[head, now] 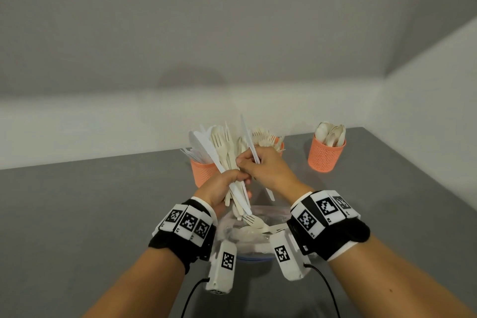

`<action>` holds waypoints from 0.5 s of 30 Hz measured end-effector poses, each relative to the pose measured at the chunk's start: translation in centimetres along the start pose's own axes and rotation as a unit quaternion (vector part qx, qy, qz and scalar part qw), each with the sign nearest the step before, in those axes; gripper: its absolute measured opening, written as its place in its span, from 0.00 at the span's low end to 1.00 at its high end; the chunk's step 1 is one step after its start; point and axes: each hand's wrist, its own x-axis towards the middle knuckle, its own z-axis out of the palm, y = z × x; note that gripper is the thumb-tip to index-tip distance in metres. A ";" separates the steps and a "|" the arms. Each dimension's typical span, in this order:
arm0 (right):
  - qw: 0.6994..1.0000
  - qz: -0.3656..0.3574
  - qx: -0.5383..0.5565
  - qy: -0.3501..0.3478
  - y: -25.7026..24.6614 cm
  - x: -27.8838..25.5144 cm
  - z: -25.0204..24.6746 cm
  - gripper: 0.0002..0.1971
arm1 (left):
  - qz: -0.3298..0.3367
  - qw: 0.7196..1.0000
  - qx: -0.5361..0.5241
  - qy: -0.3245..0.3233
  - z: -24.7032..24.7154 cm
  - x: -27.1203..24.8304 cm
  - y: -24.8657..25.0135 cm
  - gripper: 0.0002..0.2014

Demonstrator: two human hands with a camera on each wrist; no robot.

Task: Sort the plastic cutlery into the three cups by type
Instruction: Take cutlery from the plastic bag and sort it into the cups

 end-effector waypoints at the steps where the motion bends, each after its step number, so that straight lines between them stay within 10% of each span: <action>1: 1.000 0.000 -0.012 -0.003 0.0 0.1 -0.1 0.07 | -0.001 1.000 0.010 0.005 0.0 0.0 0.0 0.03; 15: 0.996 -0.032 -0.076 0.021 -0.2 0.4 0.2 0.12 | 0.001 1.000 -0.008 0.017 0.3 -0.2 0.6 0.14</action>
